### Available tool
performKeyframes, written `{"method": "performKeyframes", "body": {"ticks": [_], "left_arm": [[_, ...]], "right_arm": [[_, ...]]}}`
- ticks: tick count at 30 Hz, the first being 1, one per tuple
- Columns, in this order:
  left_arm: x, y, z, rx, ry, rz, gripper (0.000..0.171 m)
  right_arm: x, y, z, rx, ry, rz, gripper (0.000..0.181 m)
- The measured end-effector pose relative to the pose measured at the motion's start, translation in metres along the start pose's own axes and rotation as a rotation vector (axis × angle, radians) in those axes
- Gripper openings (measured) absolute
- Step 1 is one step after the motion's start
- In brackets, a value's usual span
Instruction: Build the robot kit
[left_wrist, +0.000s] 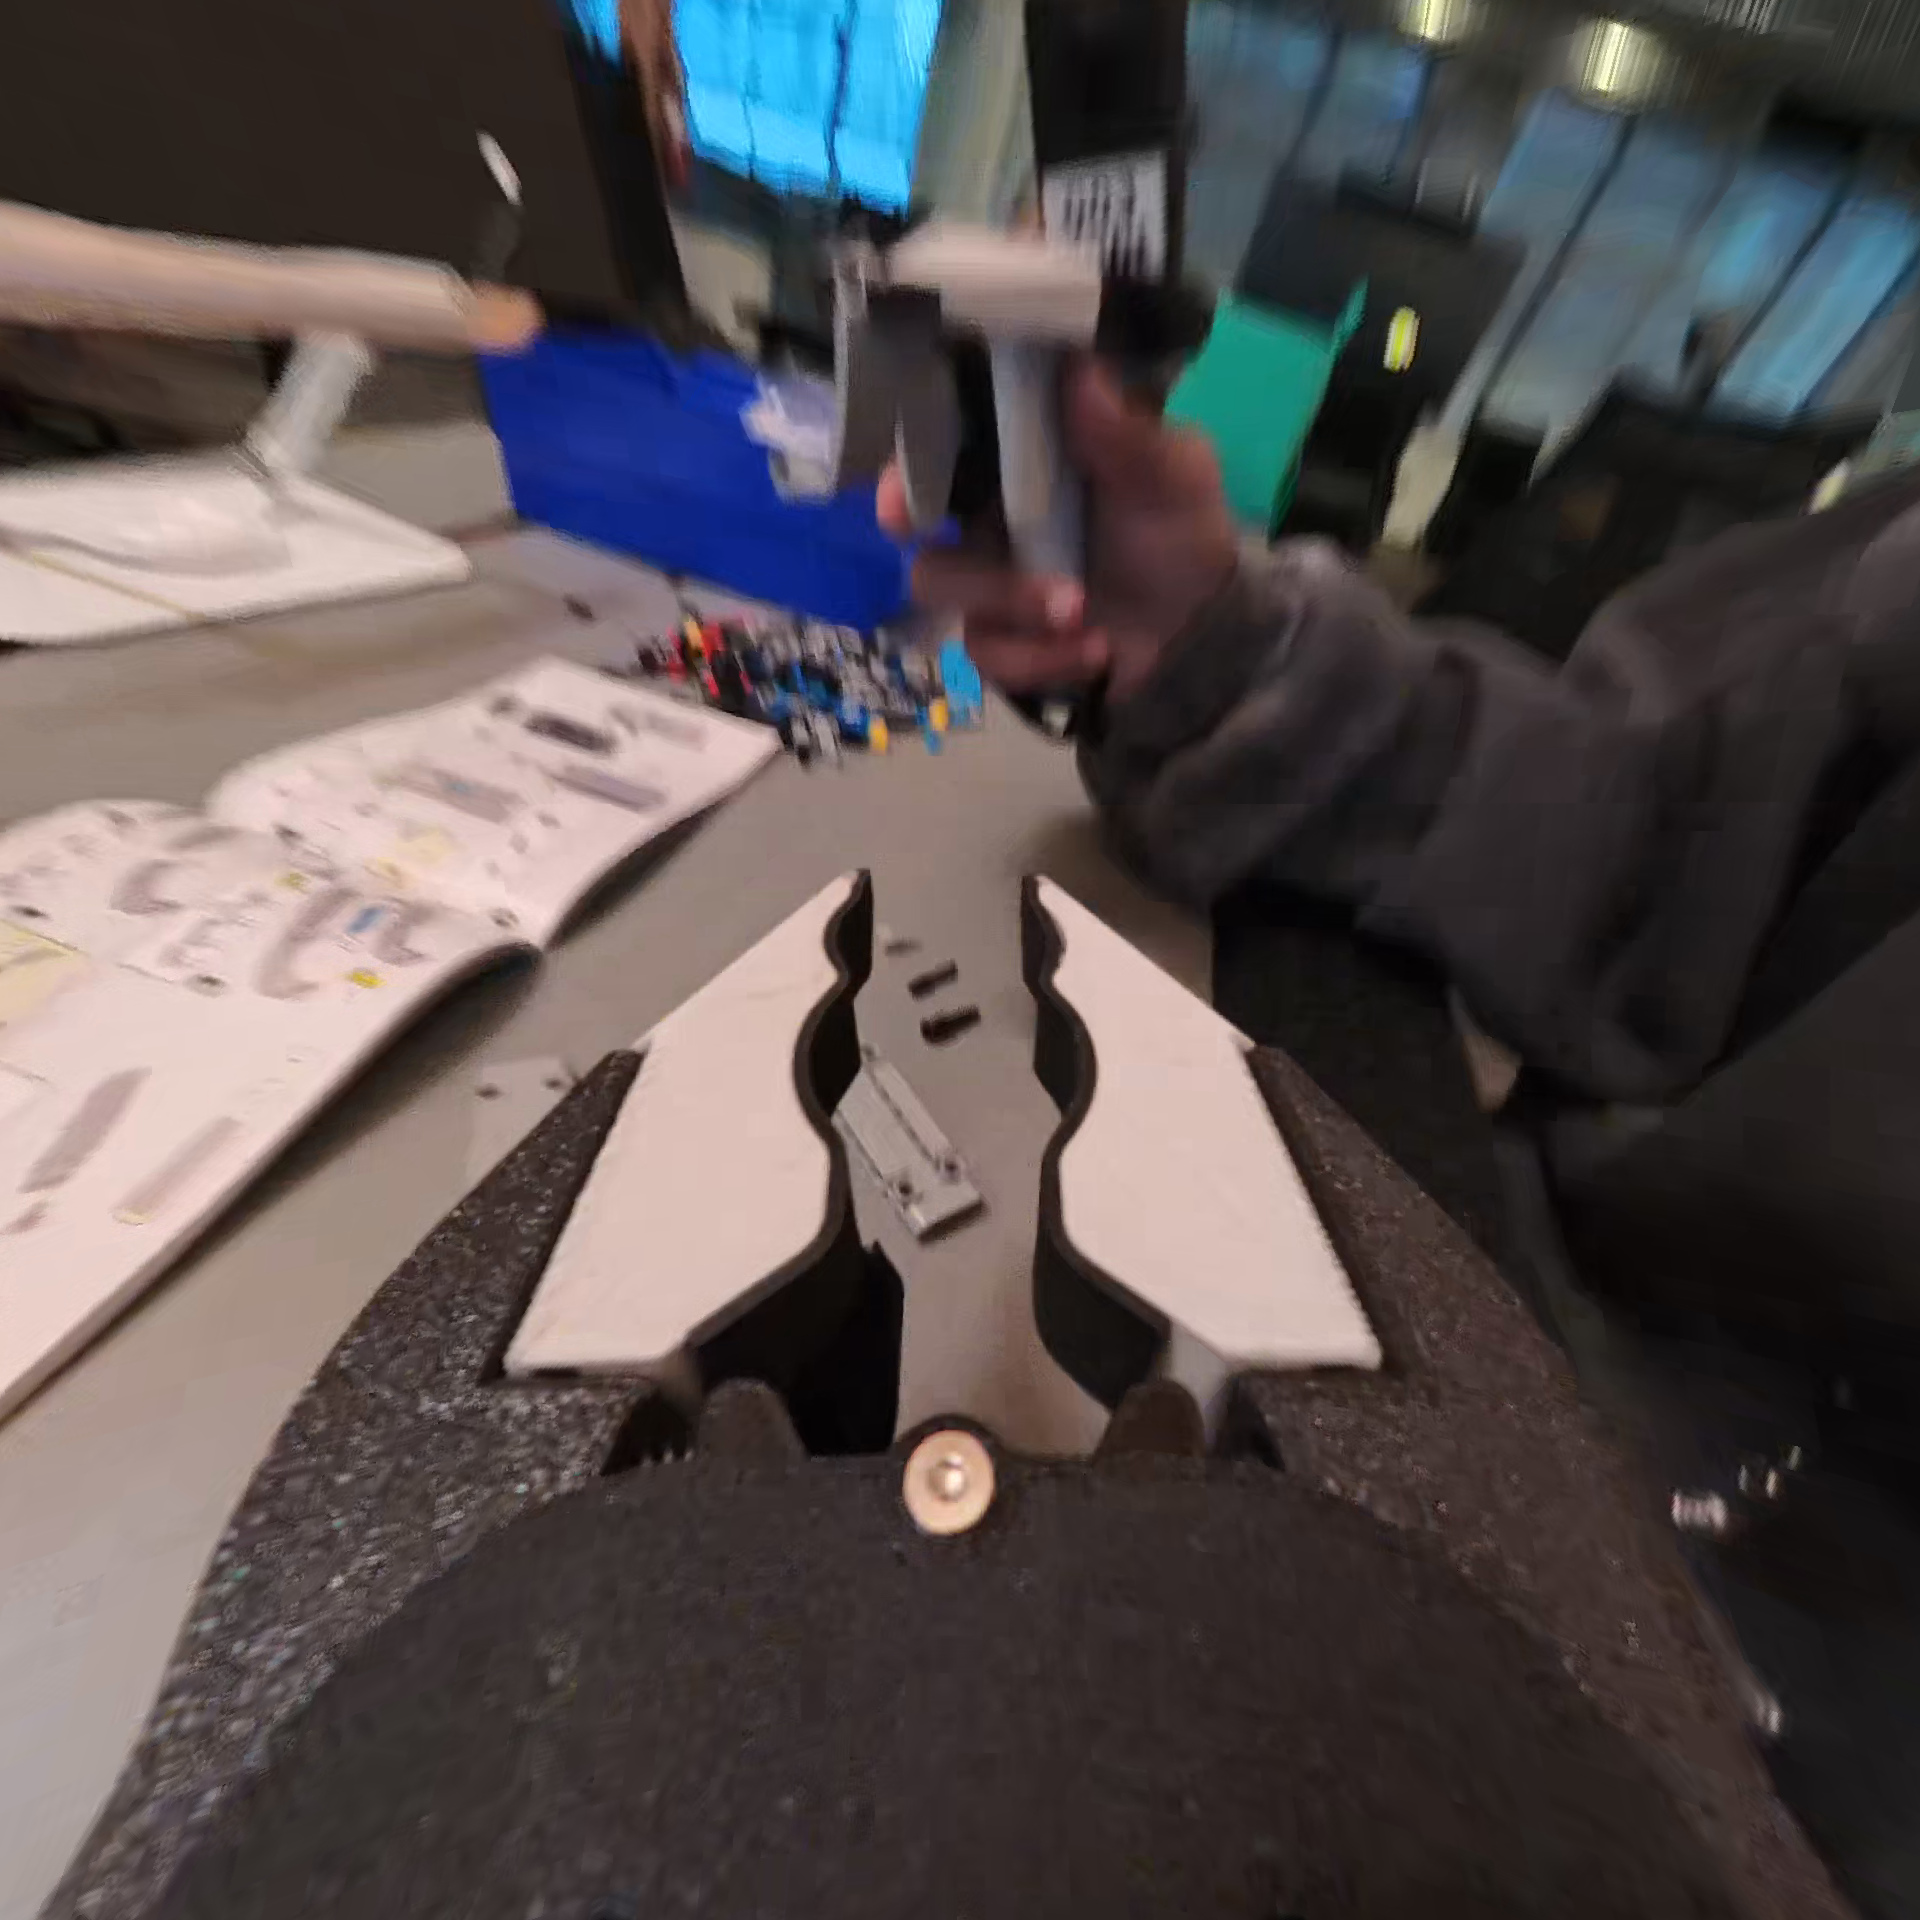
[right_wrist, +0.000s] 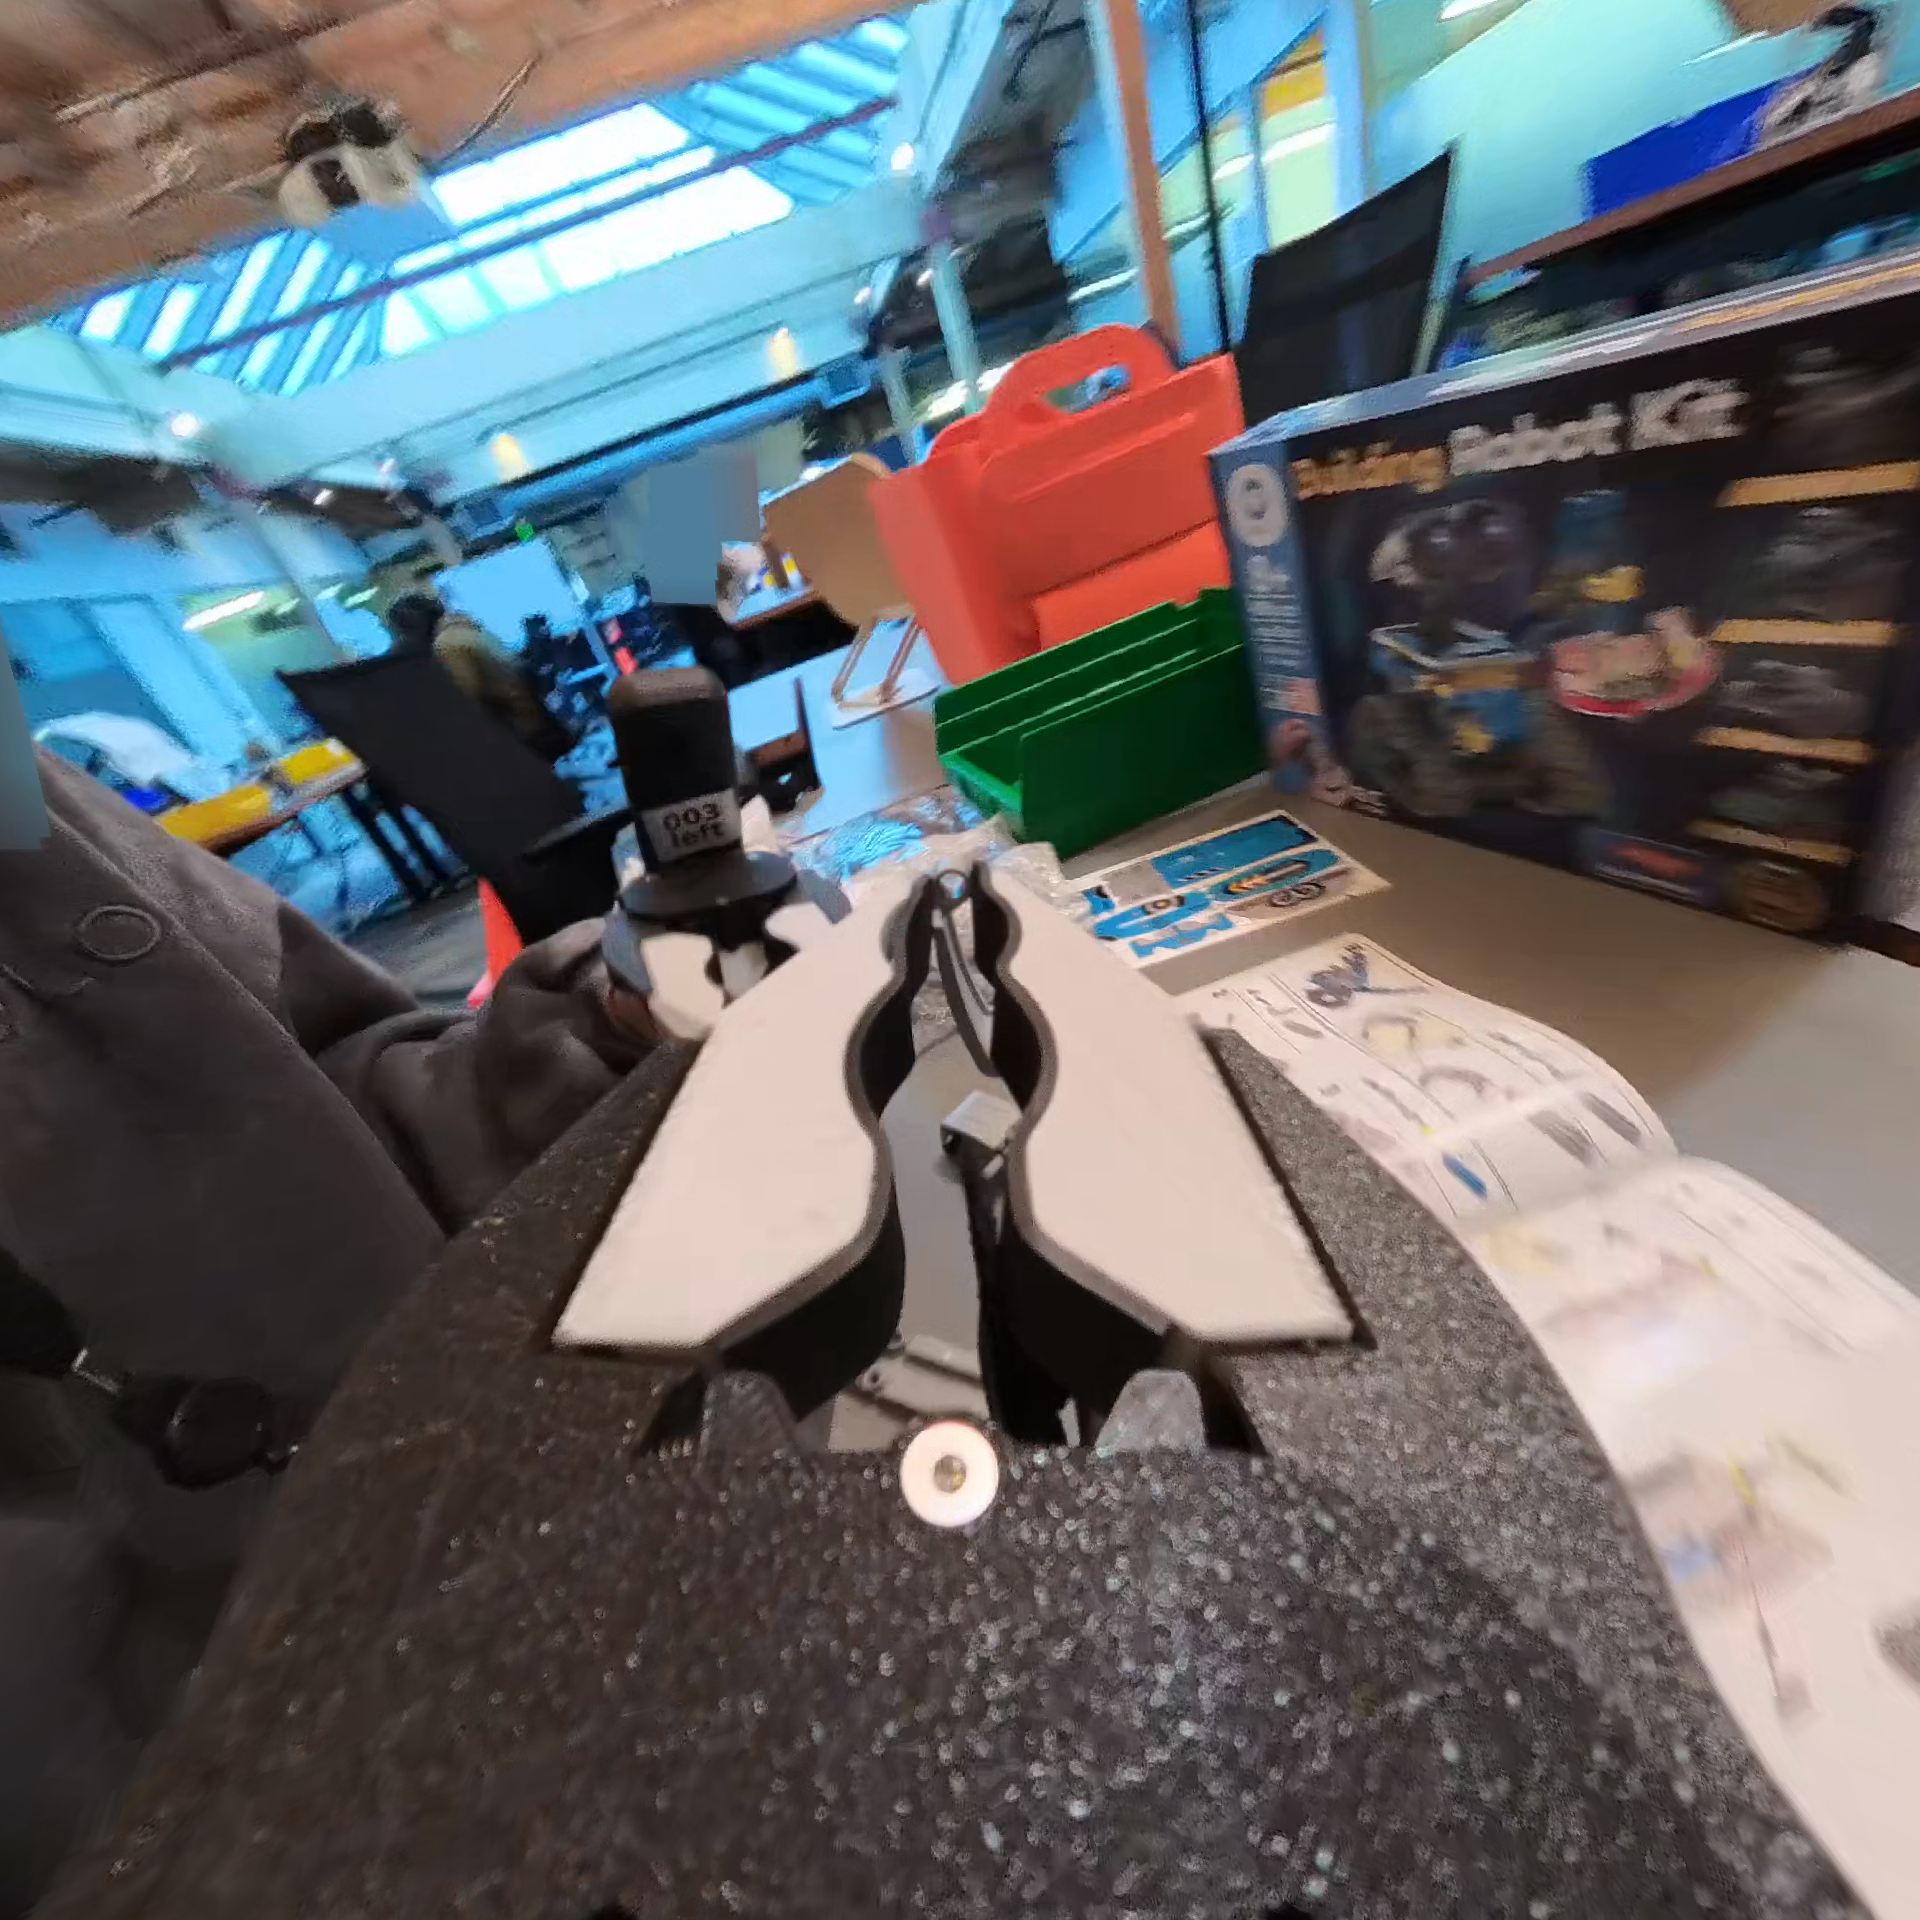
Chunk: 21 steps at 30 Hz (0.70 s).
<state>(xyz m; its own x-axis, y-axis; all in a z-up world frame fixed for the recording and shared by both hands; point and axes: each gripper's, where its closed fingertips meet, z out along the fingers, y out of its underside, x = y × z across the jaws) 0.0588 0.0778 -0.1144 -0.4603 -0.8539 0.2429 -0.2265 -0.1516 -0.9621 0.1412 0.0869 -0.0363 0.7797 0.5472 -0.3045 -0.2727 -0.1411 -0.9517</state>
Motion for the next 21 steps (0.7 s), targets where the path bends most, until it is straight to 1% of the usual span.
{"method": "performKeyframes", "body": {"ticks": [1, 2, 5, 7, 9, 11, 13, 16, 21], "left_arm": [[0.006, 0.013, 0.012, -0.092, 0.014, 0.036, 0.026], [0.010, 0.023, 0.024, -0.166, 0.016, 0.071, 0.021], [0.019, 0.044, 0.055, -0.315, 0.031, 0.127, 0.020], [0.020, 0.065, 0.068, -0.449, 0.053, 0.157, 0.020], [0.013, 0.083, 0.073, -0.577, 0.056, 0.227, 0.020], [0.010, 0.092, 0.075, -0.660, 0.090, 0.304, 0.021], [0.011, 0.097, 0.077, -0.716, 0.160, 0.377, 0.020], [0.006, 0.104, 0.079, -0.796, 0.228, 0.415, 0.021], [0.004, 0.104, 0.086, -0.791, 0.290, 0.422, 0.021]], "right_arm": [[-0.003, 0.001, -0.015, 0.036, 0.016, 0.024, 0.005], [-0.005, 0.006, -0.028, 0.070, 0.023, 0.054, 0.006], [0.001, 0.032, -0.056, 0.140, 0.065, 0.128, 0.006], [0.006, 0.032, -0.066, 0.183, 0.070, 0.213, 0.006], [0.003, 0.024, -0.072, 0.216, 0.049, 0.184, 0.006], [0.001, 0.026, -0.072, 0.207, 0.033, 0.181, 0.006], [-0.001, 0.026, -0.072, 0.210, 0.015, 0.198, 0.006], [-0.002, 0.022, -0.073, 0.232, -0.003, 0.205, 0.005], [0.000, 0.021, -0.076, 0.245, -0.016, 0.236, 0.005]]}}
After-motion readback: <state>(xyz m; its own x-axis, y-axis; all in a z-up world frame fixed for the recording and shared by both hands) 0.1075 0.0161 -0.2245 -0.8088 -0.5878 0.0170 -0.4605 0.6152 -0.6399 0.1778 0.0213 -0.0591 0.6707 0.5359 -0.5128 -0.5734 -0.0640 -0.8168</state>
